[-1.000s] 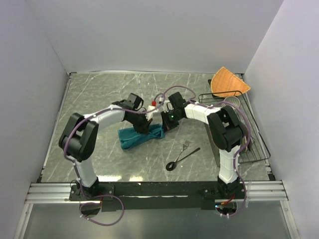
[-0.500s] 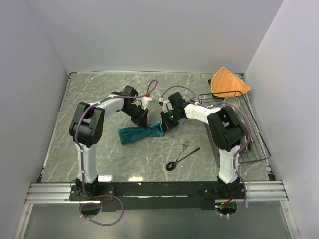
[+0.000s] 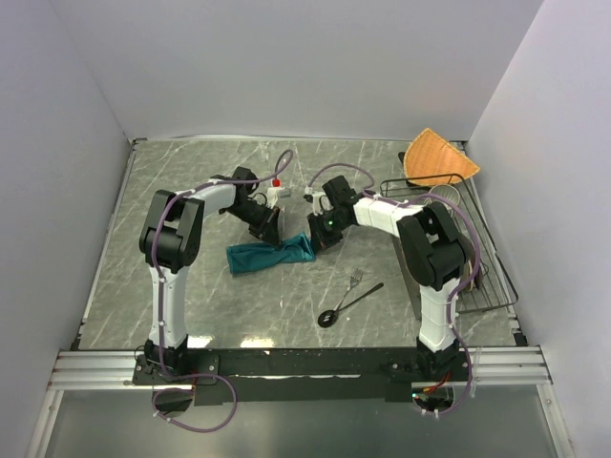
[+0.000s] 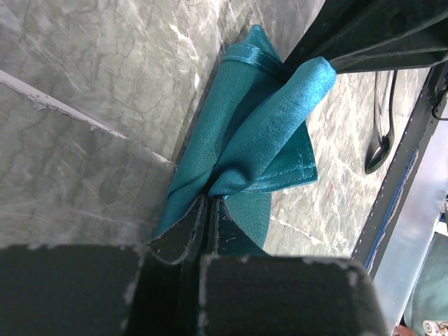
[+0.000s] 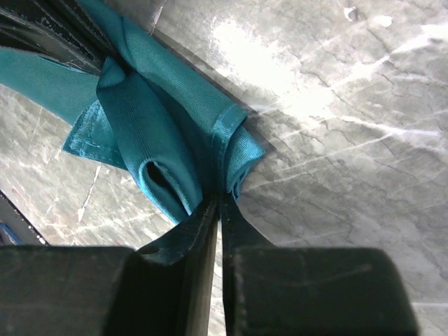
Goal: Fold the napkin into a case and place the utensils inside
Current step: Fold the 2/3-rectangle-folded napkin at the center of the board.
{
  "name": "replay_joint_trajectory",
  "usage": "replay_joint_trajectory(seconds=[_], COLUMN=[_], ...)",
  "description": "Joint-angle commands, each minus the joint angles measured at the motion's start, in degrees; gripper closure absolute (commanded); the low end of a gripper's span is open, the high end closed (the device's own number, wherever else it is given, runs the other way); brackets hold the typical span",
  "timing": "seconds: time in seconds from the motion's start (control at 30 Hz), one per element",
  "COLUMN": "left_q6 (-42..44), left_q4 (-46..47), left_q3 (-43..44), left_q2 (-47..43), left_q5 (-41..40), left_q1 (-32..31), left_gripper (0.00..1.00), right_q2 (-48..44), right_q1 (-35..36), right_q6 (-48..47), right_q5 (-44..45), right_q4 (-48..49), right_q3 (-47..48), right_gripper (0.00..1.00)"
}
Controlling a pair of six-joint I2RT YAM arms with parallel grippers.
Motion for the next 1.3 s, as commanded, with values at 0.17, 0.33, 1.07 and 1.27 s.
replay_joint_trajectory(seconds=[0.17,0.33,1.07,1.27], left_q6=[2.55,3.34,2.73,2.29], left_q4=[-1.63,-1.99,-2.34,-2.34], left_q3=[-0.08,0.44,0.97,1.67], left_q2=[3.02,3.28,4.87,4.87], left_q5=[-2.91,-2.91,-2.91,-3.09], left_q1=[0.18,0.18,0.71,0.79], left_gripper=[0.99,0.99,0.99,0.99], right_q2=[-8.16,-13.61,-4.57,-2.99], right_q1=[-5.24,-5.15,5.30,5.31], right_q6=[-1.21,-1.47,-9.82,-9.21], right_q5=[-2.18,-6.23,0.36,2.03], right_q4=[-6.10,0.92,12.36,12.53], right_q3=[-1.30,-4.38,0.10,0.19], right_gripper=[0.61,0.36,0.25,0.63])
